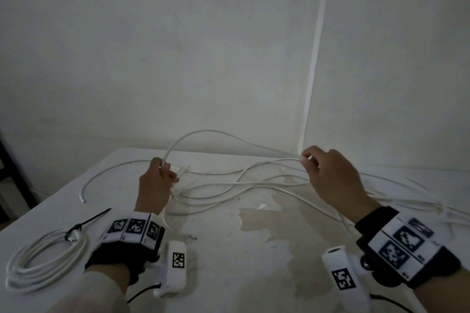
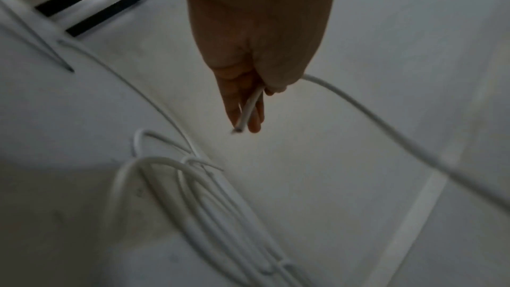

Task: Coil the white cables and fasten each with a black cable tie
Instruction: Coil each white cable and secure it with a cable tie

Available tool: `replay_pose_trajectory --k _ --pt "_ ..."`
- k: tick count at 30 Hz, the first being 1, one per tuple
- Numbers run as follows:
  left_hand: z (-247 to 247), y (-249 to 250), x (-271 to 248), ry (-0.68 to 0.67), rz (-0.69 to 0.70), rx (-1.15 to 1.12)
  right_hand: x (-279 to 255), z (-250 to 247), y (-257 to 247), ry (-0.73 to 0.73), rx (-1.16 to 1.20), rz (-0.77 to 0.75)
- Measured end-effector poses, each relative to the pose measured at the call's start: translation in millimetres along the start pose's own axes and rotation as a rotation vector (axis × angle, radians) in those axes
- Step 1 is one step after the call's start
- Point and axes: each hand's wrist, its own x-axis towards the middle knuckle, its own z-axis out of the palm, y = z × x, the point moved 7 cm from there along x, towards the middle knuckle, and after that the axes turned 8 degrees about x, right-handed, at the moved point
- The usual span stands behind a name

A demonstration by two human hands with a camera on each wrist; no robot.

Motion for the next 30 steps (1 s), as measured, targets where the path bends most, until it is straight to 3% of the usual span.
replay_pose_trajectory --k 3,6,9,14,22,27,30 --pt "-1.5 22.7 -2.7 0.047 0.030 -0.098 -1.4 15.5 2.1 -0.105 -0.011 0.002" --pt "0.8 46.0 -11.1 0.025 0.150 0.021 -4.8 20.7 -4.4 -0.131 -0.079 -0.018" --pt "4.2 57.4 -21.9 -0.028 0.164 0.057 -9.7 25.0 -9.8 -0.187 -0.117 -0.028" --pt "11.2 84.7 -34.5 -0.078 0.298 0.130 -26.8 46.7 -23.8 -0.365 -0.186 -0.216" --pt "44.8 138.2 -81.5 -0.233 0.437 0.116 -48.0 22.1 -66.9 -0.283 0.055 -0.539" --pt "67.0 157.9 -104.6 -0.323 0.461 0.101 -40.9 -22.9 -63.9 -0.210 0.364 -0.424" --pt "74.5 168.9 -114.0 -0.383 0.469 0.101 -41.0 -36.6 -50.6 -0.219 0.415 -0.370"
